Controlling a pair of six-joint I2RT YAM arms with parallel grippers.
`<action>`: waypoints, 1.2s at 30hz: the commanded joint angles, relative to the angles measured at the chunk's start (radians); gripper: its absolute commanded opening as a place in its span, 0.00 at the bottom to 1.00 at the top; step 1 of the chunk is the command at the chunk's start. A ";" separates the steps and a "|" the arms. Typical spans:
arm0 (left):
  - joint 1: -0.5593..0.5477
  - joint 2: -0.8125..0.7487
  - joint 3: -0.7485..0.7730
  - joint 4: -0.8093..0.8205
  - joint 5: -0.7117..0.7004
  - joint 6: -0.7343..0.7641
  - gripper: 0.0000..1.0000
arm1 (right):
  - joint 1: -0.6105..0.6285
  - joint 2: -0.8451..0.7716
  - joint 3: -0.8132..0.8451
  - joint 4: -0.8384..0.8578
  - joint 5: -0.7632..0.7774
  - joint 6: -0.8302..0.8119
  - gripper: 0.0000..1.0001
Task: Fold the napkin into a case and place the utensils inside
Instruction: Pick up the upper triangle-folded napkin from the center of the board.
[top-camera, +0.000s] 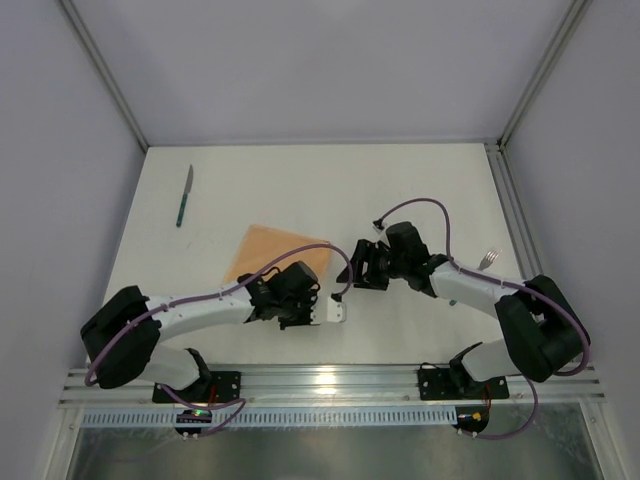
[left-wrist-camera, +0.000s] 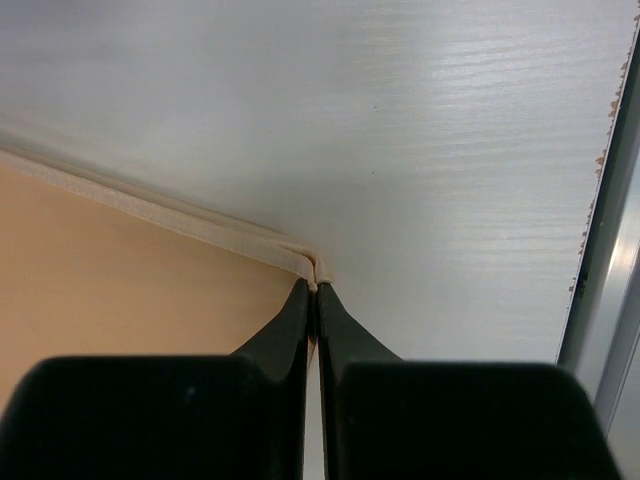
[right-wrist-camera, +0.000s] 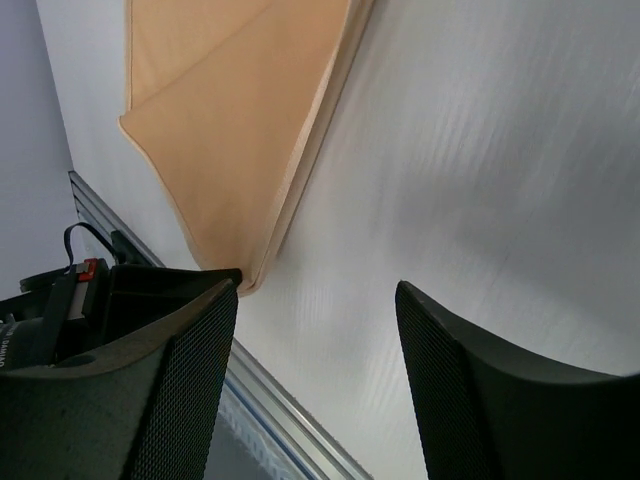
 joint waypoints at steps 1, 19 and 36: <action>0.023 -0.035 0.051 -0.039 0.023 -0.038 0.00 | 0.003 -0.040 -0.030 0.105 -0.055 0.092 0.69; 0.046 -0.056 0.118 -0.094 0.028 -0.076 0.00 | 0.135 0.262 0.022 0.353 0.041 0.499 0.76; 0.048 -0.061 0.115 -0.088 0.046 -0.081 0.00 | 0.203 0.448 -0.007 0.557 0.108 0.681 0.56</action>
